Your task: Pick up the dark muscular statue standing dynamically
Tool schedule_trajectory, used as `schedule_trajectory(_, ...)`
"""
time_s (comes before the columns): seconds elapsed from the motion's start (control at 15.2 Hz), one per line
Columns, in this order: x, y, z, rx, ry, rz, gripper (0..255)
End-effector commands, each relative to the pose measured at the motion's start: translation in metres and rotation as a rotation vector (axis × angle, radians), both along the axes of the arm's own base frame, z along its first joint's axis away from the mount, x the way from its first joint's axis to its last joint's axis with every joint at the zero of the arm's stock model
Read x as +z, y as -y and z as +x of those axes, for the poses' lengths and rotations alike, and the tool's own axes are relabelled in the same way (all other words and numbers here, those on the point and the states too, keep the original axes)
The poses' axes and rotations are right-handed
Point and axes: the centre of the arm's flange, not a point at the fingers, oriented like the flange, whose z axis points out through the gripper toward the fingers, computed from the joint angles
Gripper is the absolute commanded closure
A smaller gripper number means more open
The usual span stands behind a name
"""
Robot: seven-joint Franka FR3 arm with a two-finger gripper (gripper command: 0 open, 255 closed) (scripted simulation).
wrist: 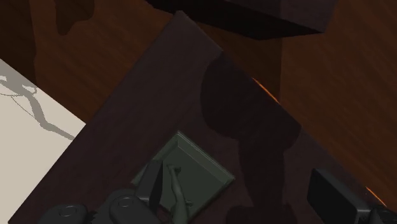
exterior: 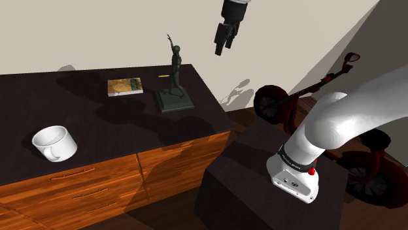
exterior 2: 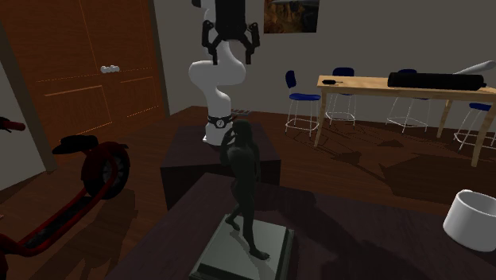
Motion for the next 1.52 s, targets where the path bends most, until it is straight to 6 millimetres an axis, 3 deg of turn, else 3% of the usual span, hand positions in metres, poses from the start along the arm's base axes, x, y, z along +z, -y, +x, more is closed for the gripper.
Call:
schedule_trajectory(0.0, -0.008, -0.001, 0.025, 0.003, -0.007, -0.011, 0)
schedule_trajectory(1.19, -0.052, -0.013, 0.266, 0.025, -0.058, -0.107, 0)
schedule_trajectory(1.45, -0.07, -0.013, 0.273, 0.025, -0.059, -0.11, 0)
